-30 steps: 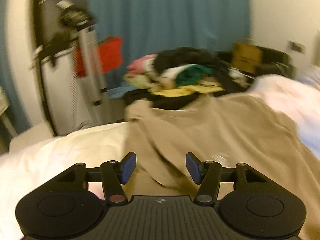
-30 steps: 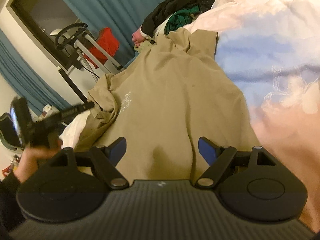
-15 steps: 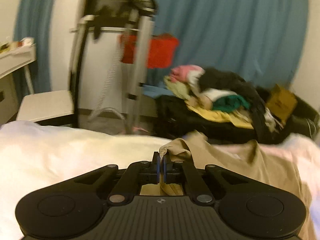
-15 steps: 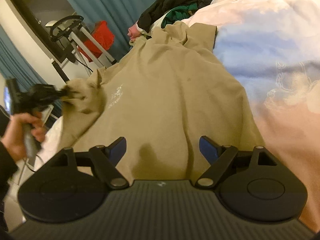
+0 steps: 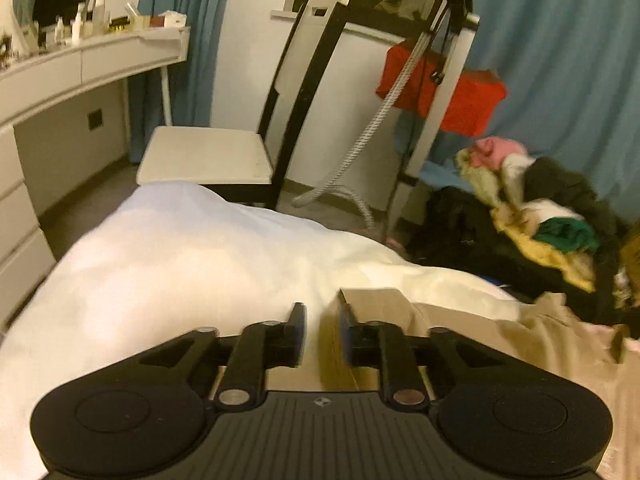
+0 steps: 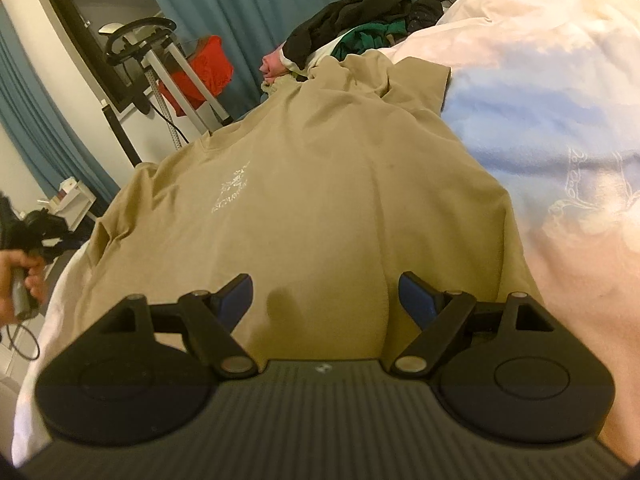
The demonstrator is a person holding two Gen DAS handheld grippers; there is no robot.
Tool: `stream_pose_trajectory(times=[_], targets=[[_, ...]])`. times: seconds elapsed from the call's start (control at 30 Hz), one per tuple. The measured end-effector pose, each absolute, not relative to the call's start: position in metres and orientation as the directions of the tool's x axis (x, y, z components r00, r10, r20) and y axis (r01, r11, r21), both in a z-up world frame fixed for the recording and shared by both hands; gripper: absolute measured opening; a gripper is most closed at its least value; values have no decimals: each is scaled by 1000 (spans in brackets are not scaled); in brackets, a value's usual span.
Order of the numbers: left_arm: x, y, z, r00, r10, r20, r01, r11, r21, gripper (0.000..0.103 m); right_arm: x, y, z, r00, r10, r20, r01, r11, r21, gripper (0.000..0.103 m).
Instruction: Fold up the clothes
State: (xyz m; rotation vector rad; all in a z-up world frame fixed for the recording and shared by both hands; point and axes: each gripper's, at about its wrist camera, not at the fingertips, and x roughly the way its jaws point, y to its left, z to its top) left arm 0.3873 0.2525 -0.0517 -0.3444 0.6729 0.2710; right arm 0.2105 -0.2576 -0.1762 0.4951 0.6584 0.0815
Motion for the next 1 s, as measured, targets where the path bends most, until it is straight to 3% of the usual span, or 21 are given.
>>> stream_pose_trajectory(times=[0.03, 0.2, 0.33, 0.5, 0.67, 0.7, 1.0], targets=[[380, 256, -51, 759, 119, -640, -350, 904, -247, 49, 211, -257, -176, 793, 226, -566, 81, 882, 465, 83], [328, 251, -59, 755, -68, -652, -326, 825, -462, 60, 211, -254, -175, 793, 224, -566, 78, 885, 459, 83], [310, 230, -78, 747, -193, -636, -291, 765, -574, 60, 210, -252, -175, 793, 224, -567, 78, 885, 458, 83], [316, 212, -100, 756, -163, -633, -337, 733, -591, 56, 208, -250, -174, 792, 227, -567, 73, 887, 456, 83], [331, 208, -113, 740, -142, -657, -362, 739, -568, 22, 209, -249, -173, 789, 233, -568, 74, 882, 465, 83], [330, 208, -111, 744, -152, -651, -347, 744, -571, 11, 209, -249, -173, 788, 234, -569, 76, 881, 467, 83], [313, 249, -68, 701, -192, -687, -328, 769, -549, 6, 210, -248, -173, 788, 234, -570, 81, 878, 472, 83]])
